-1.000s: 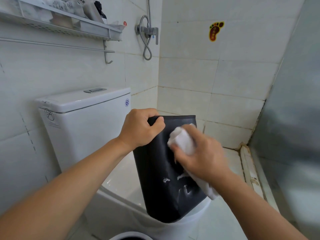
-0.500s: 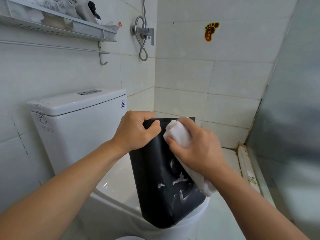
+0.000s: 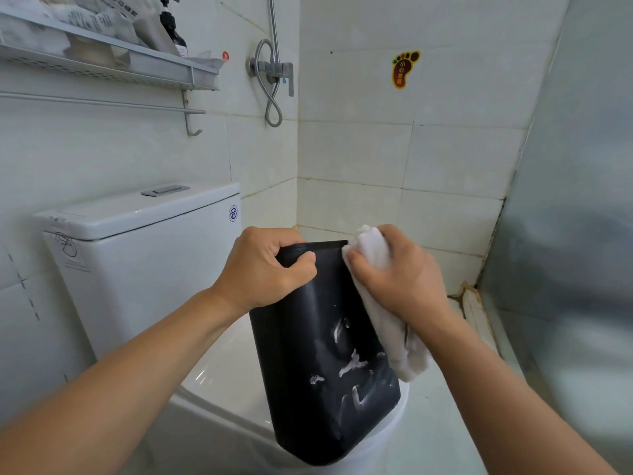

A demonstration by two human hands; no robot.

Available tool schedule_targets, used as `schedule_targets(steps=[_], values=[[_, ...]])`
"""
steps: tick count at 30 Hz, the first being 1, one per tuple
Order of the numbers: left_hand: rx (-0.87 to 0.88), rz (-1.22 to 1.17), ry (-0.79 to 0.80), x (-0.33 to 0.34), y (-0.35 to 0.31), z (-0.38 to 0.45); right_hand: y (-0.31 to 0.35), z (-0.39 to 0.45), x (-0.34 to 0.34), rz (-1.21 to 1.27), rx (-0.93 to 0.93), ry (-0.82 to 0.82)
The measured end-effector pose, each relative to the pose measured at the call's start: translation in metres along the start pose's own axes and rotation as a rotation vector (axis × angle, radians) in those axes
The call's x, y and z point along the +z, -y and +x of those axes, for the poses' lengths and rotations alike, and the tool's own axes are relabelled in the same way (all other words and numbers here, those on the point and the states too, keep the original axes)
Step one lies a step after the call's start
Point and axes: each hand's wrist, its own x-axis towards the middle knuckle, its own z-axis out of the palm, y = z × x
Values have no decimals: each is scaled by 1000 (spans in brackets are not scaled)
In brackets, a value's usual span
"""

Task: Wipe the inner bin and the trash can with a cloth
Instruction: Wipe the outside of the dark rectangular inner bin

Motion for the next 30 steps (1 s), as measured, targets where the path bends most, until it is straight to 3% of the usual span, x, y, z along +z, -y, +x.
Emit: schedule_targets(steps=[3,8,13,19,26,30], values=[[4,40,-3,6,-6,3,0,-2,0,-27,36,-50],[-17,41,-10,2,-4,2,18,-14,5,-12,-87,-27],[1,-26,10,3,-6,0,-2,0,-1,-29,40,-64],[-12,15,1,1,-2,1,14,-19,-1,26,-218,11],[-20,-24,31,1,-6,-1,-18,5,-1,32,16,-58],[-65,23,65,0,-7,1,-9,-22,-2,12,-112,-3]])
